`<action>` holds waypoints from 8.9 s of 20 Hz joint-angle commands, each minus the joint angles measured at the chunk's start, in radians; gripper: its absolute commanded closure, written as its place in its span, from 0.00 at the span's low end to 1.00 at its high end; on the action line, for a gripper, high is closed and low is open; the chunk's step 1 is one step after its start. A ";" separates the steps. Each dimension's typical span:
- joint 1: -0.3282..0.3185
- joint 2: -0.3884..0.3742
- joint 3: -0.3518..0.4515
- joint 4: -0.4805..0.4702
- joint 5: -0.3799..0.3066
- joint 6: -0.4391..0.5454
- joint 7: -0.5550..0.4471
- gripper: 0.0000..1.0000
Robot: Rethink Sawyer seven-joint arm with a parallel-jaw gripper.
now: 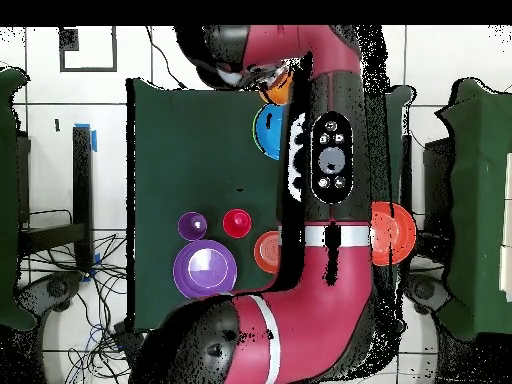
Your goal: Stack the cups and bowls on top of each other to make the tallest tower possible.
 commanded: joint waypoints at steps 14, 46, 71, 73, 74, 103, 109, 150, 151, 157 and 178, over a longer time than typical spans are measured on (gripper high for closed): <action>0.045 0.055 -0.143 0.167 0.081 -0.207 0.118 1.00; 0.109 0.019 -0.310 0.280 0.256 -0.315 0.100 1.00; 0.141 0.005 -0.423 0.418 0.333 -0.500 0.077 1.00; 0.137 -0.001 -0.427 0.433 0.337 -0.515 0.068 1.00; 0.137 -0.002 -0.430 0.437 0.338 -0.520 0.064 1.00; 0.167 0.016 -0.488 0.442 0.381 -0.572 0.058 1.00; 0.181 0.029 -0.508 0.446 0.377 -0.590 0.071 1.00; 0.231 0.074 -0.571 0.455 0.402 -0.665 0.080 1.00; 0.231 0.074 -0.573 0.456 0.402 -0.667 0.079 1.00; 0.236 0.082 -0.582 0.457 0.402 -0.683 0.079 1.00; 0.231 0.069 -0.583 0.509 0.405 -0.747 0.055 1.00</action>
